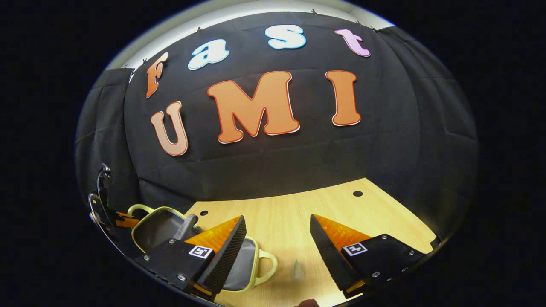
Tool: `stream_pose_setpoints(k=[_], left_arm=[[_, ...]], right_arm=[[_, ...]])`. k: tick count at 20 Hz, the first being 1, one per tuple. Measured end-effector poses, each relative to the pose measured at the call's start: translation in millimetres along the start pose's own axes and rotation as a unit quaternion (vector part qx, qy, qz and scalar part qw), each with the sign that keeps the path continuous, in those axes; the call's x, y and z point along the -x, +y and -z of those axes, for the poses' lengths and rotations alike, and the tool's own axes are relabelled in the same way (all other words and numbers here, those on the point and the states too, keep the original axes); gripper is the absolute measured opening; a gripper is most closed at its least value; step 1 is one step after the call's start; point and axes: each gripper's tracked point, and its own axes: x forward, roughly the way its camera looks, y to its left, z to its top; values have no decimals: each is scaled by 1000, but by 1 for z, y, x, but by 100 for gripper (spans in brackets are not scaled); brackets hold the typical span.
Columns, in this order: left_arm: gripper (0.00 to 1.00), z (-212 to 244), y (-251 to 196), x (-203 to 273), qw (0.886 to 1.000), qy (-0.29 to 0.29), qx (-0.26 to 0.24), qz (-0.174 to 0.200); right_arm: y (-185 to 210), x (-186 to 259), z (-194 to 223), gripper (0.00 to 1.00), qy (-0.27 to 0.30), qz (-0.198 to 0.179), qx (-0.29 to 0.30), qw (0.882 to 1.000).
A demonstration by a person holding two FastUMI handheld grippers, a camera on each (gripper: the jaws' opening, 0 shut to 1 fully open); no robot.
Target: First open the suitcase, pack the skin care products into it, and then close the suitcase.
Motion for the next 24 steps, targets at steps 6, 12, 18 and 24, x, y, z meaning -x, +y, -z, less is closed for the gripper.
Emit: stream_pose_setpoints(k=[6, 12, 18, 24], left_arm=[[12, 88, 45, -66, 996, 55, 73, 17], [12, 138, 42, -107, 991, 88, 97, 29], [30, 148, 62, -110, 992, 95, 82, -21], [99, 81, 55, -74, 995, 21, 35, -88]], right_arm=[[23, -12, 5, 95, 18, 5, 39, 999], [32, -22, 23, 95, 43, 7, 40, 998], [11, -17, 25, 95, 42, 26, 46, 998], [-23, -13, 24, 95, 34, 44, 45, 997]])
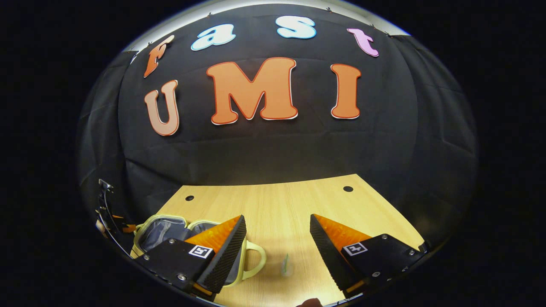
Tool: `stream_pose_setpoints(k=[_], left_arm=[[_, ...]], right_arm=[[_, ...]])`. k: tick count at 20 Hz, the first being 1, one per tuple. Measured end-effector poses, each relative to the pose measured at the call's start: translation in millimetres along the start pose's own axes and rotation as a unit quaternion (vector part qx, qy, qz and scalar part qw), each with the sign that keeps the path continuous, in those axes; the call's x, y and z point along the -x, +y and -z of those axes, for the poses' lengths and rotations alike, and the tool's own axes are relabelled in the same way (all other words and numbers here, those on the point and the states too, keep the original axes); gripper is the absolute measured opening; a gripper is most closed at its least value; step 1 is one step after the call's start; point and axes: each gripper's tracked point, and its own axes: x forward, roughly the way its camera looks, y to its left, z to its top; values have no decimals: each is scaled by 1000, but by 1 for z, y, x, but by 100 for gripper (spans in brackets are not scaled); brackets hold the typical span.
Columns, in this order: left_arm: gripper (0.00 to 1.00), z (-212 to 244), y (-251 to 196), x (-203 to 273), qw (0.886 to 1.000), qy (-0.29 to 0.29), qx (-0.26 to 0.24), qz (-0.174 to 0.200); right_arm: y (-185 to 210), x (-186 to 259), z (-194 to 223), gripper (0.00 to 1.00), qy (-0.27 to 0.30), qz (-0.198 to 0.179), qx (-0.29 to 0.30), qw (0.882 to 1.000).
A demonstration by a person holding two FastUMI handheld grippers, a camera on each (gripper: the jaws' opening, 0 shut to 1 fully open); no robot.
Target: First open the suitcase, pack the skin care products into it, and then close the suitcase.
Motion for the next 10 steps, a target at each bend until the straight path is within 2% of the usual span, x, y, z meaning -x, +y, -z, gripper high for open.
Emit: stream_pose_setpoints(k=[5, 10], left_arm=[[100, -64, -63, 68, 998, -67, 8, 14], [99, -119, -182, 154, 989, -141, 22, 46]], right_arm=[[-37, -3, 10, 95, 0, 6, 9, 1000], [-82, -2, 25, 95, 9, 4, 15, 1000]])
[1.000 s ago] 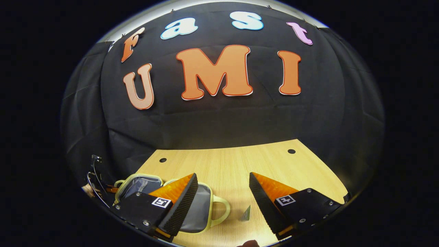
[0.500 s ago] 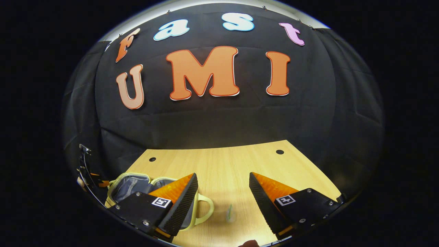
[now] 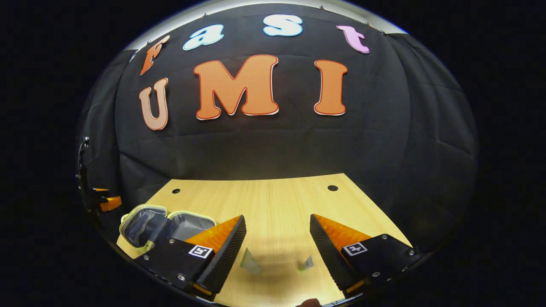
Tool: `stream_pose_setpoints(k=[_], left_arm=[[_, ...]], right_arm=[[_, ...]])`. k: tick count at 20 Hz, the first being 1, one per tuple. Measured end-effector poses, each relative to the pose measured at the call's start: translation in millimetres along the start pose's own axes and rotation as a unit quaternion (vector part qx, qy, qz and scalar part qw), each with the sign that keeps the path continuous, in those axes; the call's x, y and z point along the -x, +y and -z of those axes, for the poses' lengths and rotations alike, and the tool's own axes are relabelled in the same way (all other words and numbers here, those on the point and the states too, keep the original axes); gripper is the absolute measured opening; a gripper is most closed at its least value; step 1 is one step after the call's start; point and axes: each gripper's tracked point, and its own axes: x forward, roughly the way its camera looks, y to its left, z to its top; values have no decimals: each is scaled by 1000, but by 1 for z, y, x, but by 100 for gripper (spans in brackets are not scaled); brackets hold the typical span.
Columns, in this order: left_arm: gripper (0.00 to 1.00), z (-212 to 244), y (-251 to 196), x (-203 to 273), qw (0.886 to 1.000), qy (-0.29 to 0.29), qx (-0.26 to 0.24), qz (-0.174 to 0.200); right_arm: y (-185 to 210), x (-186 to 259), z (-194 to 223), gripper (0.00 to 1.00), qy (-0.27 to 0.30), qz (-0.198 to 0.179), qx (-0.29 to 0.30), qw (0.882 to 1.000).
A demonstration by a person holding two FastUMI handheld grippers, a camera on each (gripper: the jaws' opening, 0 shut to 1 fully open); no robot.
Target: First open the suitcase, pack the skin care products into it, and then close the suitcase.
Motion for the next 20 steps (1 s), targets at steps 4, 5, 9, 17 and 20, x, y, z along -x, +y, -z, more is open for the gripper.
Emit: stream_pose_setpoints(k=[4, 5, 9, 17, 20], left_arm=[[99, -31, -138, 8, 998, -32, 13, 47], [100, -30, -171, 7, 997, -25, 22, 68], [100, -28, -301, 11, 987, -25, 54, 146], [99, 40, -417, -5, 984, 10, 30, 177], [100, 76, -427, -16, 985, 26, 9, 167]], right_arm=[[-34, 0, 13, 95, 15, -15, -3, 1000], [-43, 0, 16, 95, 20, -20, -6, 1000], [-83, 3, 22, 95, 29, -23, -12, 999], [-146, 14, 42, 95, 51, -20, -22, 998], [-155, 10, 51, 95, 62, -17, -24, 998]])
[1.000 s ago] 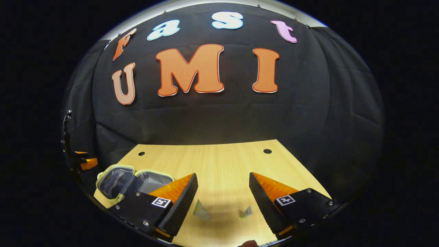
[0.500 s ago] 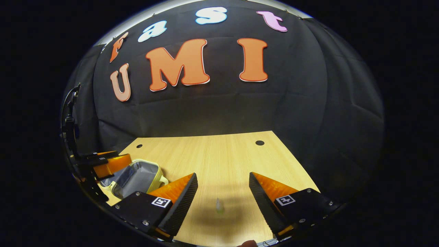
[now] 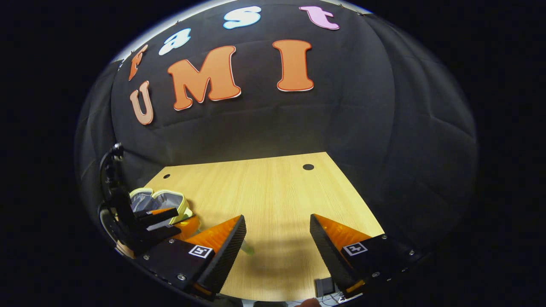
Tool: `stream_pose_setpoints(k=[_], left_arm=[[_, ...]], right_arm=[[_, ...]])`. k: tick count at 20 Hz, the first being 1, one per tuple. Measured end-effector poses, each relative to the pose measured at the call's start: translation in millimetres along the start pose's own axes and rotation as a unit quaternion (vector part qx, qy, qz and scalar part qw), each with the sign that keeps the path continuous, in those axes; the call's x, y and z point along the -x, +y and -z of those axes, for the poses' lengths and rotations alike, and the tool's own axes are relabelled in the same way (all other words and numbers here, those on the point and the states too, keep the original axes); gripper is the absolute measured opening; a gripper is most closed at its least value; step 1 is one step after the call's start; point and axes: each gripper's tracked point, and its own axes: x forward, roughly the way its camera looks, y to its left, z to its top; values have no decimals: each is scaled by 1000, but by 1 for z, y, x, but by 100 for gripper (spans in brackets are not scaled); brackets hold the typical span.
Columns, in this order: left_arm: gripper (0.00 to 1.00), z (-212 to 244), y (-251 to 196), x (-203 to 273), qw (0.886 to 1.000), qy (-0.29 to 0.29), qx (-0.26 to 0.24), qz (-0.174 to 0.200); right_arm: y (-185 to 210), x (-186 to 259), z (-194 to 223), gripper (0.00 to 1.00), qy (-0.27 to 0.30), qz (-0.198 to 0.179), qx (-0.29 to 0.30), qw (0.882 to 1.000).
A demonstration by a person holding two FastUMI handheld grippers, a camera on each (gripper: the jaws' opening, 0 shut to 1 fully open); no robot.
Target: First open the suitcase, pack the skin care products into it, and then close the suitcase.
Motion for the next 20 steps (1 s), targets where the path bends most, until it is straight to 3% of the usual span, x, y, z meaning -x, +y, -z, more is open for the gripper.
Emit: stream_pose_setpoints(k=[5, 6, 9, 12, 13, 20], left_arm=[[100, 49, -8, -26, 1000, 18, -13, 0], [94, 56, -7, -30, 1000, 20, -16, -7], [42, 70, -3, -38, 999, 23, -39, -22], [37, 67, -4, -39, 998, 12, -56, -21], [30, 66, -2, -38, 998, 20, -55, -33], [29, 35, -5, -5, 998, 55, 3, 7]], right_arm=[[-2, -4, 14, 95, 13, 2, 17, 1000], [0, -4, 17, 95, 14, 2, 21, 1000], [3, -6, 27, 96, 24, 3, 30, 999], [8, -8, 33, 96, 29, 1, 37, 999], [10, -8, 33, 96, 29, 0, 37, 999], [64, -31, 42, 96, 14, -49, 49, 997]])
